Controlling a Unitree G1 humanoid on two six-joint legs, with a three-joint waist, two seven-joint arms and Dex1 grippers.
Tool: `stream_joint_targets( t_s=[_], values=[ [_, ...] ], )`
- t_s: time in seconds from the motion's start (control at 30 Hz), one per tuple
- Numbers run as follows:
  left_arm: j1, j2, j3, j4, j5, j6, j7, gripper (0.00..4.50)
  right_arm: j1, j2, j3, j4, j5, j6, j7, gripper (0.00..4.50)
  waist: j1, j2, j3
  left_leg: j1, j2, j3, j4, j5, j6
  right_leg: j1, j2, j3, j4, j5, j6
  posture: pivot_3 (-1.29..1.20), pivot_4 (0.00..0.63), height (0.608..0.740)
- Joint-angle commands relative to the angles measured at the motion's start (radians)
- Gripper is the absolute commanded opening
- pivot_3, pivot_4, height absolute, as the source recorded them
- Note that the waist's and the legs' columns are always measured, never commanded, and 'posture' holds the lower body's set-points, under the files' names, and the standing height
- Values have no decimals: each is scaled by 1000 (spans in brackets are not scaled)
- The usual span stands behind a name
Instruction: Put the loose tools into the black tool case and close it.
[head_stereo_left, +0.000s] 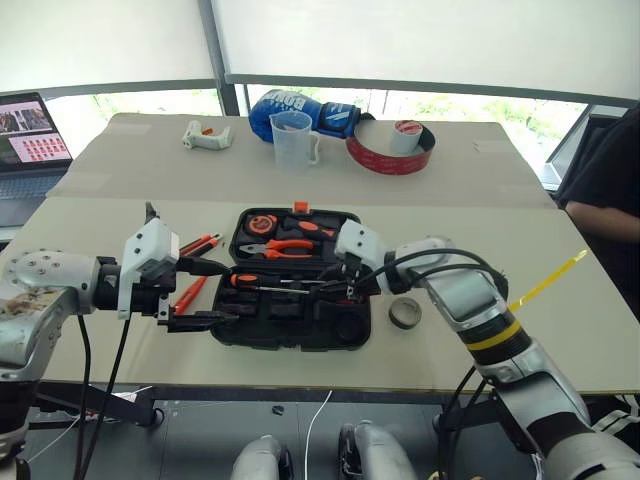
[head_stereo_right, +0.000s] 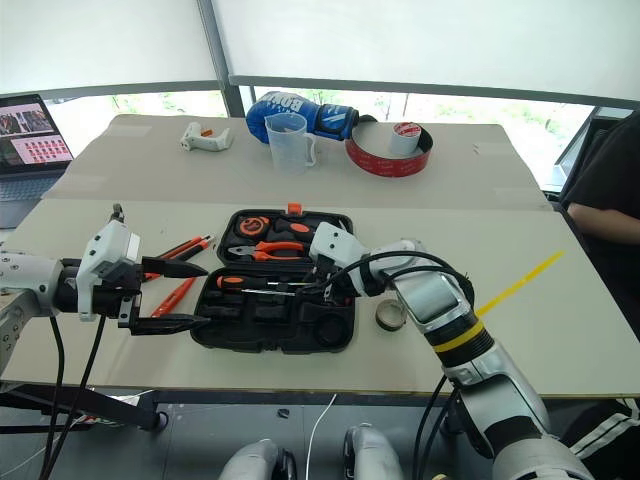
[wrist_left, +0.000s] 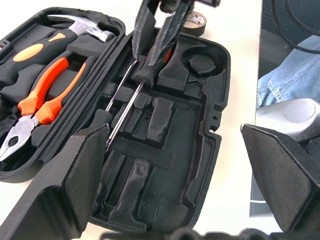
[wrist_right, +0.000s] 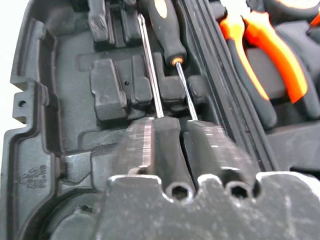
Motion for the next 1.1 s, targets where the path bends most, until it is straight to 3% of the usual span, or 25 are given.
stream_joint_targets(
  t_s=[0.03,0.23,0.4,0.5,0.6,0.7,0.87,1.0,1.07,1.1],
  values=[
    [5,7,15,-14,-9,-12,4,4500,-31,12,32,17,-29,-63,2,37,-1,0,0,0,0,0,0,0,0,0,0,0,0,0,0,0,150,714],
    [21,0,17,-17,-6,-19,15,4500,-11,11,155,99,-147,-187,0,37,-5,0,0,1,0,1,0,0,0,0,0,1,0,0,0,0,150,714],
    [31,-2,19,-13,-4,-28,20,4500,9,6,172,88,-170,-217,26,37,-6,0,-1,3,0,1,0,0,-1,1,0,2,2,0,0,0,150,714],
    [38,-2,22,-9,-2,-31,25,4500,14,6,151,67,-162,-221,27,37,-6,0,-1,4,0,1,0,1,-1,1,0,2,2,-1,0,0,150,714],
    [65,-1,51,-7,-5,-21,46,4500,-11,45,26,21,-54,-178,15,37,-7,0,-1,3,1,1,0,1,-1,1,0,2,2,-1,-1,0,150,714],
    [136,-8,133,-12,-6,0,101,4500,-32,43,-116,-89,110,-46,62,695,-9,0,0,2,1,1,0,1,-1,-1,0,2,2,0,-1,0,150,714],
    [373,-42,342,-42,15,17,178,4500,-6,-49,-276,-272,341,64,161,2443,-3,0,0,-1,1,0,-1,1,-1,-3,0,1,0,3,-6,0,150,714],
    [625,-163,587,-93,48,57,294,4500,80,-205,-376,-373,460,97,247,3846,1,0,0,0,1,-1,-3,-1,0,-2,-1,0,-3,1,-4,0,150,714],
    [686,-197,637,-105,54,61,325,4500,112,-249,-386,-394,483,89,259,4476,3,0,0,0,1,-1,-3,-2,1,0,-2,0,-5,0,-1,0,150,714],
    [723,-221,659,-108,64,52,341,4500,137,-271,-392,-409,486,84,258,4476,4,0,0,0,1,-2,-3,-3,2,0,-2,0,-5,-1,-1,0,150,714]
  ],
)
